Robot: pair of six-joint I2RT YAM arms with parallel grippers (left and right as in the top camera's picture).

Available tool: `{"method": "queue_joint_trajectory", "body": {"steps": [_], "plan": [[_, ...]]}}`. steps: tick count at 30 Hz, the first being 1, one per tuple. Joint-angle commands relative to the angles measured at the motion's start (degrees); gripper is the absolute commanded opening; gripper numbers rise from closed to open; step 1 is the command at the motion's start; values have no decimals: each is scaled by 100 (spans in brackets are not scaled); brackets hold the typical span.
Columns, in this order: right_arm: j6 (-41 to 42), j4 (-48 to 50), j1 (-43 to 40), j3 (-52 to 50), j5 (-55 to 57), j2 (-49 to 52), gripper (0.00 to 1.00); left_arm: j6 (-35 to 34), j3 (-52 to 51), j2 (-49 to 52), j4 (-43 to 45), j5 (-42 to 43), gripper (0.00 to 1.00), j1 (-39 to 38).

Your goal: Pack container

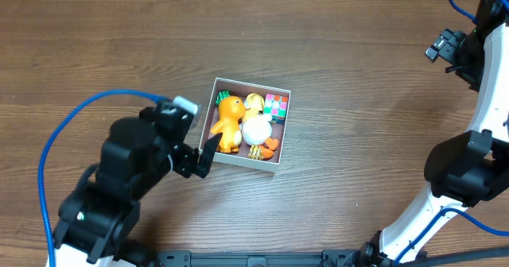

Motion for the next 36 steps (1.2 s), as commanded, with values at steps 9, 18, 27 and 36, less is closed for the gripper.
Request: {"method": "queue_joint_trajectory", "body": {"steps": [9,18,27,36], "plan": [[-22,17,15,-2,-2,-96,100,551,-2017,-2061,654,1008,100,1567],[-22,17,15,-2,-2,-96,100,634,-2629,-3324,669,629,100,1954],[-22,17,15,-2,-2,-96,100,634,-3200,-4164,1217,391,100,1954],[-22,17,15,-2,-2,-96,100,636,-3394,-4417,1432,33,100,1954]]}}
